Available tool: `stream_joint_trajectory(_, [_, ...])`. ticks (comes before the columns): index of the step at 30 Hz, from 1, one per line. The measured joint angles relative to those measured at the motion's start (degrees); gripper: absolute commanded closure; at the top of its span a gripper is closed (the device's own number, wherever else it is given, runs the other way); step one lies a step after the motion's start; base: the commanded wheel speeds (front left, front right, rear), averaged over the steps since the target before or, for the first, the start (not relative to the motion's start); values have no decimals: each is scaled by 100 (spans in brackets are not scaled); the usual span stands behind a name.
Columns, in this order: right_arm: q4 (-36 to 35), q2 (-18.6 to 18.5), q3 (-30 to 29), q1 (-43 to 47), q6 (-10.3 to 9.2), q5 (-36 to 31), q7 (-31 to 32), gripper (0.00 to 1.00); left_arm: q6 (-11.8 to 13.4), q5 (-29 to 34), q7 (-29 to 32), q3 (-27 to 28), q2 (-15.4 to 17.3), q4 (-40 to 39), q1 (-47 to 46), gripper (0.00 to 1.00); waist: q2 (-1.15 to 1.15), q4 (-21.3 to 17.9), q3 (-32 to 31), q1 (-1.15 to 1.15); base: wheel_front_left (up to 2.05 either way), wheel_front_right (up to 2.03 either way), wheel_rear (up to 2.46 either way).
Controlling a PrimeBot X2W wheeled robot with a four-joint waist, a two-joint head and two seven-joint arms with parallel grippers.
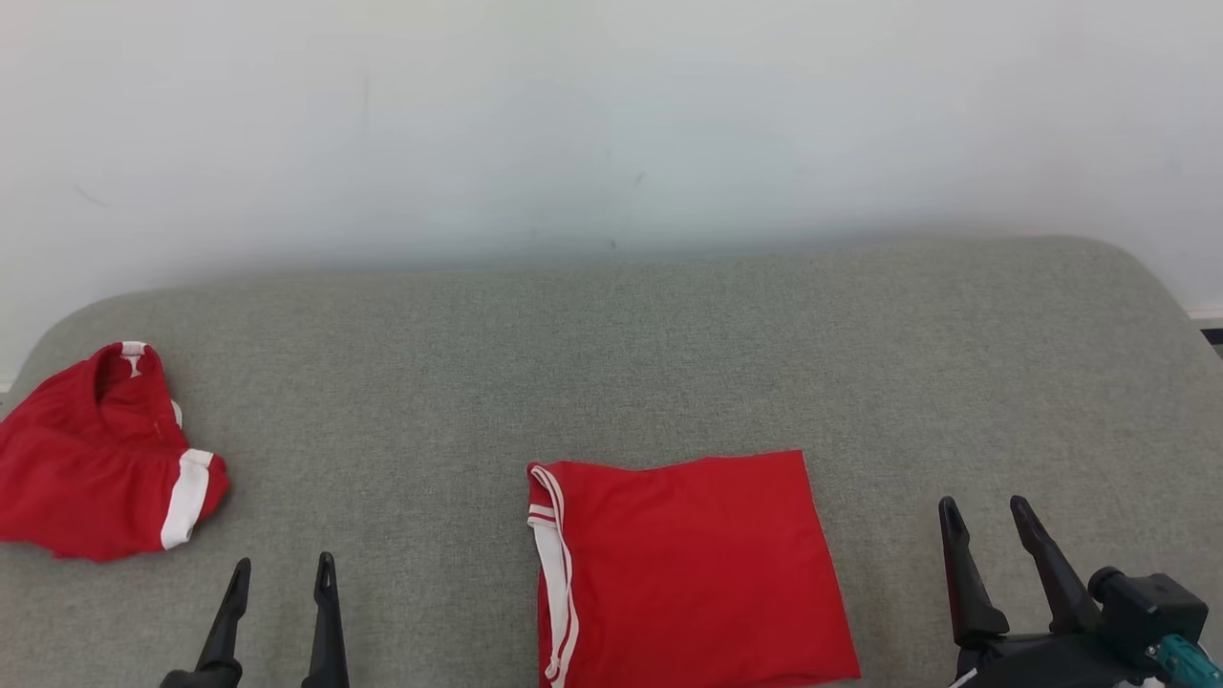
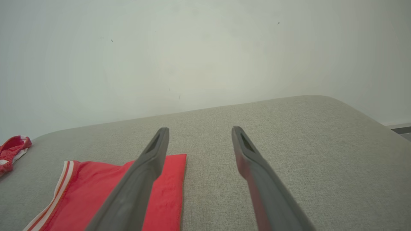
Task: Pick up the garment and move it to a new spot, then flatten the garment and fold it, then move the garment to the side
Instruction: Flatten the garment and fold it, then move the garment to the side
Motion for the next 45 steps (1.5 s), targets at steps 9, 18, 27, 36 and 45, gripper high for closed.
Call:
stream_joint_trajectory(9, [0, 82, -75, 140, 0, 0, -148, 0, -99, -5, 0, -27, 149, -292, 221, 0, 0, 84, -15, 0, 0, 0, 0])
stream_joint_trajectory(18, [-2, 122, -126, 202, 0, -33, -159, 0, -152, -124, 0, -80, 233, -412, 355, 0, 0, 146, -20, 0, 0, 0, 0])
stream_joint_trajectory(27, [-10, 120, -103, 202, 0, -44, -132, 0, -187, -170, 0, -93, 269, -426, 398, 0, 0, 157, -4, 0, 0, 0, 0])
stream_joint_trajectory(36, [8, 119, -102, 216, 0, -67, -92, 0, -187, -202, 0, -110, 270, -383, 394, 0, 0, 208, -5, 1, 0, 0, 0])
stream_joint_trajectory(45, [220, 15, 41, -224, 0, -73, 96, 0, -183, -202, 0, -124, 269, -319, 368, 0, 0, 271, 18, 0, 0, 0, 0])
